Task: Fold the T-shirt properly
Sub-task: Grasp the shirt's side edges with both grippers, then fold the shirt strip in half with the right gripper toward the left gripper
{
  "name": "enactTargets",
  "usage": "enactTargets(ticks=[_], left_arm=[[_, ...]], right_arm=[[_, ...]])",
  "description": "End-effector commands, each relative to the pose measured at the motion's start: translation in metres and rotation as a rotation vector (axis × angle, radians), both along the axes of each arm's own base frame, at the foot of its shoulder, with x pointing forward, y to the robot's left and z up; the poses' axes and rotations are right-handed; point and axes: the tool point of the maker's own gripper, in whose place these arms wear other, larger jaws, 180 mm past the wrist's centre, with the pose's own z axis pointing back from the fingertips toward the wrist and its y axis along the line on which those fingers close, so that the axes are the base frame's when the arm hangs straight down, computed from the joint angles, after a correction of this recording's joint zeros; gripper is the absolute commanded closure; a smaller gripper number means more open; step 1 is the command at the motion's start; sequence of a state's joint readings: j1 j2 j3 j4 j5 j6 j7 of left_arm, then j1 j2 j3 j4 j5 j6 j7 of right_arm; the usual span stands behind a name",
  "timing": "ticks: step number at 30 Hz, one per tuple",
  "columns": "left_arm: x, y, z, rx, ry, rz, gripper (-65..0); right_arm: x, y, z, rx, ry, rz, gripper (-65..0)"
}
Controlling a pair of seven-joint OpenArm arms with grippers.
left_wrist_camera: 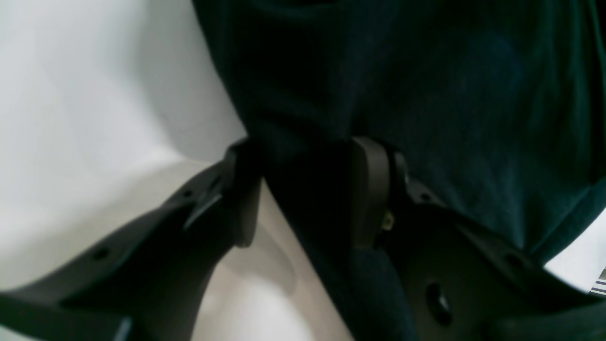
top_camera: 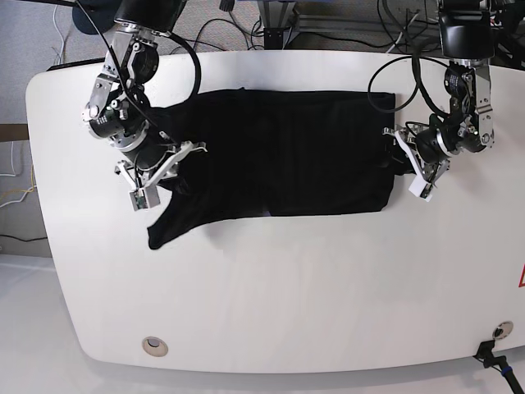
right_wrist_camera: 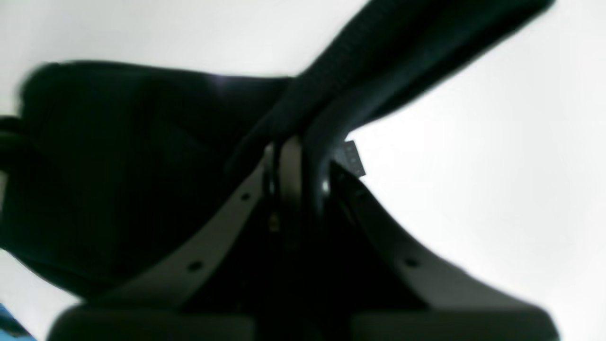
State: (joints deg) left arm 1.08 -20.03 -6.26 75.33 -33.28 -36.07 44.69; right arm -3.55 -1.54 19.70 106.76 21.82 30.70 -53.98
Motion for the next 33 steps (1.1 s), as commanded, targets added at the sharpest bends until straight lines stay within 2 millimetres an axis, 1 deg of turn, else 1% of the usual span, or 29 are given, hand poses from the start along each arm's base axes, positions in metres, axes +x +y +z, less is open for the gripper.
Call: enactTargets(ticks=[1, 5, 9, 11, 12, 13, 18, 25, 27, 30, 33], left_arm=[[-0.012, 0.016, -0.013, 0.092, 0.074, -0.011, -27.1], [-0.012, 0.015, -0.012, 0.091, 0.073, -0.010, -27.1], [-0.012, 0.015, -0.013, 0.091, 0.074, -0.012, -27.1], [-0.012, 0.015, -0.013, 0.091, 0.074, -0.012, -27.1], [-0.012, 0.015, -0.013, 0.091, 0.075, -0.011, -27.1], [-0.013, 0.015, -0.014, 0.091, 0.078, -0.010, -27.1], [-0.014, 0.015, -0.015, 0.090, 0.081, -0.010, -27.1], [-0.014, 0.014, -0.015, 0.087, 0.082, -0.011, -27.1], [-0.014, 0.014, -0.015, 0.087, 0.082, -0.011, -27.1], [-0.014, 0.014, -0.015, 0.087, 0.082, -0.011, -27.1], [-0.013, 0.014, -0.015, 0.087, 0.080, -0.011, -27.1]], right_arm=[[0.006, 0.023, 0.027, 0.027, -0.068, 0.037, 0.0], [0.005, 0.071, 0.039, 0.096, -0.087, 0.118, 0.0], [-0.001, 0.119, 0.048, 0.138, -0.105, 0.236, 0.0], [0.000, 0.136, 0.057, 0.183, -0.125, 0.251, 0.0], [0.000, 0.143, 0.058, 0.219, -0.119, 0.251, 0.0], [0.000, 0.150, 0.054, 0.256, -0.095, 0.257, 0.0], [0.006, 0.176, 0.053, 0.385, -0.088, 0.285, 0.0], [0.017, 0.194, 0.052, 0.497, -0.034, 0.281, 0.0], [0.021, 0.197, 0.056, 0.535, -0.047, 0.274, 0.0], [0.022, 0.197, 0.054, 0.541, -0.038, 0.273, 0.0], [0.015, 0.211, 0.054, 0.535, -0.026, 0.309, 0.0]])
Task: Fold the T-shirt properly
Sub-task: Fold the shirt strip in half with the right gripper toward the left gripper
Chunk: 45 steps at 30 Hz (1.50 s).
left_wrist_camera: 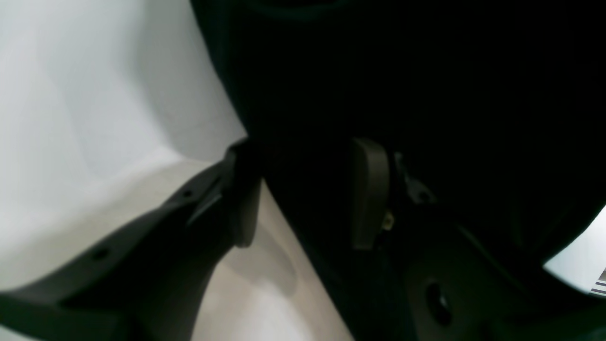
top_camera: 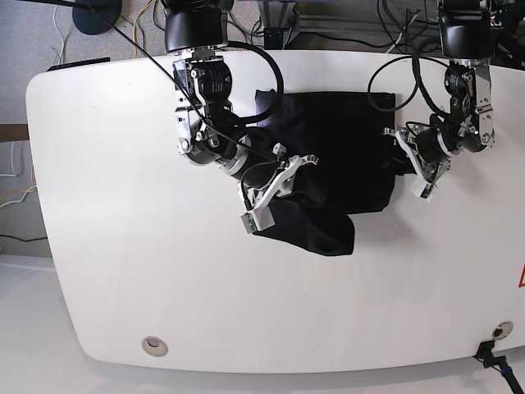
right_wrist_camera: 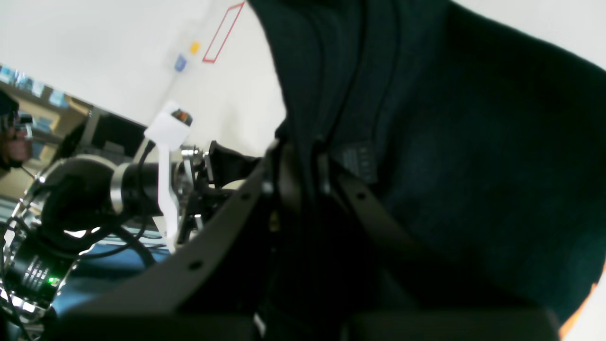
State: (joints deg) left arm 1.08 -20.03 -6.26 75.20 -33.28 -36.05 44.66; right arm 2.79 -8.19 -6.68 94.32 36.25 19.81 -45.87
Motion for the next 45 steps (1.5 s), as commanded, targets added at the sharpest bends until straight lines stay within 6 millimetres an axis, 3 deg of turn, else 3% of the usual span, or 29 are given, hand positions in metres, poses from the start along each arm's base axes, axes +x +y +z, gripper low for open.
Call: enactTargets(ticks=[1, 3, 7, 11, 15, 18, 23, 28, 31, 34, 37, 45], left_arm=[[-0.013, 0.013, -0.014, 0.088, 0.078, -0.012, -27.1], [-0.012, 0.013, -0.014, 0.088, 0.077, -0.012, -27.1], [-0.011, 0.013, -0.013, 0.088, 0.074, -0.012, -27.1], [-0.010, 0.014, -0.011, 0.091, 0.069, -0.013, -27.1], [-0.009, 0.016, -0.010, 0.095, 0.065, -0.014, -27.1], [-0.009, 0.020, -0.009, 0.105, 0.065, -0.014, -27.1], [-0.008, 0.022, -0.008, 0.107, 0.063, -0.014, -27.1], [0.003, 0.015, 0.015, 0.124, -0.015, -0.042, -27.1], [0.009, 0.019, 0.031, 0.153, -0.060, -0.060, -27.1], [0.016, 0.016, 0.050, 0.177, -0.121, -0.088, -27.1], [0.017, 0.015, 0.057, 0.198, -0.126, -0.104, -27.1], [0.030, 0.002, 0.105, 0.228, -0.281, -0.140, -27.1]], right_arm=[[0.000, 0.020, 0.023, 0.054, -0.048, 0.031, 0.0], [-0.011, 0.038, 0.022, 0.051, -0.034, 0.075, 0.0], [-0.023, 0.068, 0.032, 0.086, -0.046, 0.096, -19.6], [-0.020, 0.079, 0.042, 0.094, -0.066, 0.091, -35.7], [-0.011, 0.080, 0.054, 0.062, -0.121, 0.102, -37.6], [0.003, 0.055, 0.047, -0.082, -0.208, 0.079, -37.6], [0.018, -0.023, 0.005, -0.379, -0.244, 0.024, -37.6], [0.013, -0.091, -0.023, -0.564, -0.229, -0.052, -37.6], [0.004, -0.105, -0.034, -0.627, -0.220, -0.072, -37.6], [-0.013, -0.104, -0.038, -0.651, -0.222, -0.065, -37.6], [-0.030, -0.088, -0.036, -0.601, -0.206, -0.062, -37.6], [-0.058, 0.002, -0.028, -0.454, -0.206, 0.082, -37.6]])
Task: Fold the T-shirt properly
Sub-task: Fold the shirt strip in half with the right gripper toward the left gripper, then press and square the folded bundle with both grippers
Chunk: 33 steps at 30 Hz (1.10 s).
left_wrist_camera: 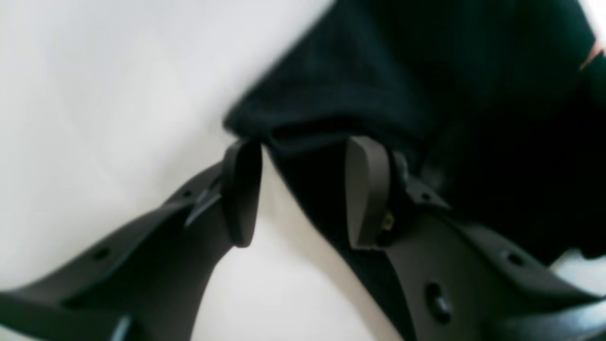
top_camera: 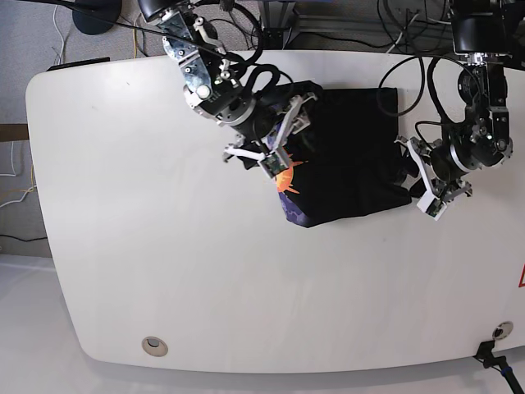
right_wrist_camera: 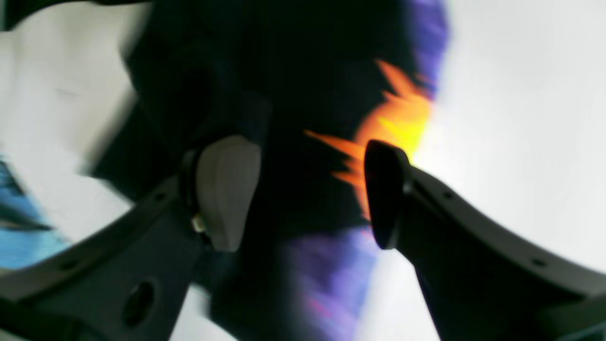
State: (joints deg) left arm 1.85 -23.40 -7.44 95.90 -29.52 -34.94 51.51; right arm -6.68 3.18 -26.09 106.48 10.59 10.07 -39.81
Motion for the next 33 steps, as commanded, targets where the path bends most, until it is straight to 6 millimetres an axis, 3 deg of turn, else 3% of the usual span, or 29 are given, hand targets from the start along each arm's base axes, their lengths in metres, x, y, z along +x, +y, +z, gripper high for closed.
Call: enactTargets(ticks=[1, 6, 10, 12, 15, 18, 21, 24, 27, 31, 33], left_arm=[[0.011, -0.006, 0.032, 0.004, -0.100, -0.034, -27.1], [0.021, 0.028, 0.087, 0.063, -0.263, 0.039, -27.1], [0.028, 0.063, 0.114, 0.079, -0.336, 0.143, -27.1], [0.026, 0.066, 0.113, 0.078, -0.335, 0.154, -27.1], [0.003, 0.062, 0.081, 0.076, -0.239, 0.144, -27.1], [-0.022, 0.035, 0.047, 0.007, -0.140, 0.104, -26.8], [-0.046, 0.004, 0.021, -0.065, -0.058, 0.060, -17.0], [-0.059, -0.012, 0.010, -0.111, -0.024, 0.065, -4.2], [-0.072, -0.021, -0.001, -0.139, 0.011, 0.072, -0.8], [-0.091, -0.063, -0.018, -0.157, 0.074, -0.060, -0.1], [-0.097, -0.071, -0.030, -0.100, 0.102, -0.104, -0.1]], right_arm=[[0.002, 0.028, 0.014, 0.054, -0.030, 0.043, -37.6], [-0.009, 0.079, 0.022, 0.111, -0.014, 0.133, -37.6], [0.005, 0.080, 0.040, 0.120, -0.067, 0.131, -37.6], [0.016, 0.076, 0.050, 0.113, -0.108, 0.130, -37.6], [0.049, 0.057, 0.058, 0.088, -0.153, 0.074, -37.6], [0.076, 0.051, 0.052, 0.046, -0.159, 0.057, -37.6], [0.095, 0.052, 0.041, 0.044, -0.162, 0.046, -31.4], [0.106, 0.056, 0.030, 0.041, -0.153, 0.040, -17.7], [0.108, 0.053, 0.008, 0.035, -0.128, 0.026, -1.9], [0.108, 0.027, -0.030, -0.039, -0.075, 0.012, 0.0], [0.110, 0.013, -0.037, -0.044, -0.087, -0.005, 0.0]])
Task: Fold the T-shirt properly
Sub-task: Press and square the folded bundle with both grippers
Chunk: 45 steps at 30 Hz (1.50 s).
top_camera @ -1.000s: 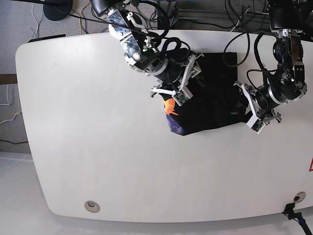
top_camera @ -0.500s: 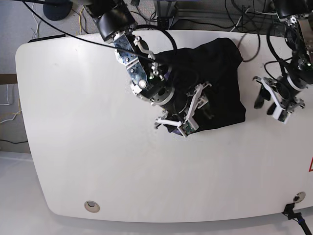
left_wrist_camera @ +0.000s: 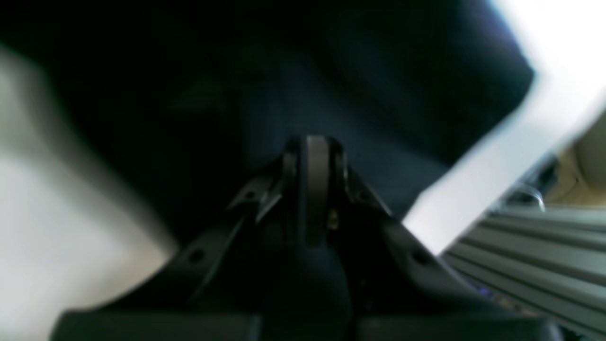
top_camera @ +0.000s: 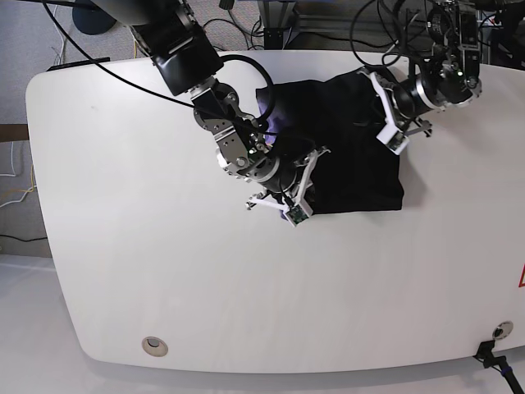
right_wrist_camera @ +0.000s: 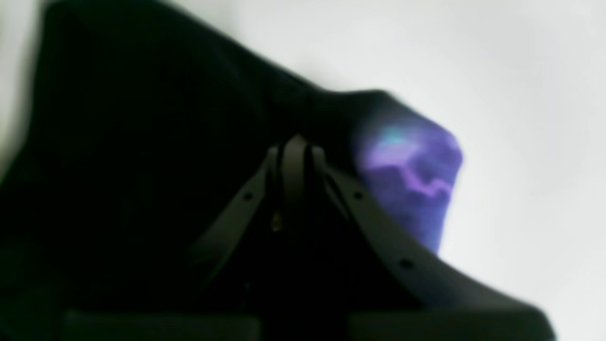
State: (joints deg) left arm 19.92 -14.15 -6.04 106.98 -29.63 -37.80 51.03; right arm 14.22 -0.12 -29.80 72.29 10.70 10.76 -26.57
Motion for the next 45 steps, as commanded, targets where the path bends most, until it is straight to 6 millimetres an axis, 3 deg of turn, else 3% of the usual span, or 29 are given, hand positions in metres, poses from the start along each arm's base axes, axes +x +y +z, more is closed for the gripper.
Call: enactTargets(ticks=[1, 6, 11, 16, 19, 23, 25, 28, 31, 35, 41, 45], left_arm=[[0.003, 0.010, -0.007, 0.084, -0.009, -0.014, -0.3], [0.007, 0.013, -0.041, 0.208, 0.053, -0.073, -0.5], [0.048, 0.040, -0.054, 0.307, 0.057, -0.040, -0.5], [0.097, 0.054, -0.036, 0.348, -0.010, -0.007, -0.7], [0.121, 0.057, -0.022, 0.353, -0.054, 0.007, -0.7], [0.141, 0.057, -0.010, 0.346, -0.084, 0.020, -0.7], [0.146, 0.050, -0.002, 0.328, -0.115, 0.018, -0.5], [0.155, 0.038, 0.028, 0.308, -0.228, 0.008, -0.4], [0.144, 0.035, 0.045, 0.311, -0.286, 0.007, -0.4], [0.107, 0.029, 0.039, 0.312, -0.276, -0.010, -0.3], [0.054, 0.010, 0.006, 0.250, -0.158, -0.011, -0.3], [0.047, -0.004, 0.000, 0.211, -0.136, -0.003, -0.5]], right_arm=[[0.016, -0.013, 0.015, 0.029, -0.080, -0.026, 0.0], [0.006, -0.059, -0.010, -0.034, -0.054, -0.073, 0.0], [-0.006, -0.098, -0.005, 0.003, -0.051, -0.195, 0.0], [-0.034, -0.114, 0.001, 0.034, -0.050, -0.249, 0.0], [-0.054, -0.114, -0.002, 0.034, -0.021, -0.251, 0.0], [-0.066, -0.112, 0.001, 0.038, -0.009, -0.247, 0.0], [-0.063, -0.110, 0.013, 0.048, -0.038, -0.243, 0.0], [-0.057, -0.106, 0.046, 0.068, -0.110, -0.230, 0.0], [-0.047, -0.099, 0.077, 0.060, -0.148, -0.198, 0.0], [-0.028, -0.073, 0.095, 0.092, -0.178, -0.162, 0.0], [0.003, -0.059, 0.067, 0.075, -0.126, -0.148, 0.0], [0.008, -0.061, 0.031, 0.101, -0.096, -0.188, 0.0]])
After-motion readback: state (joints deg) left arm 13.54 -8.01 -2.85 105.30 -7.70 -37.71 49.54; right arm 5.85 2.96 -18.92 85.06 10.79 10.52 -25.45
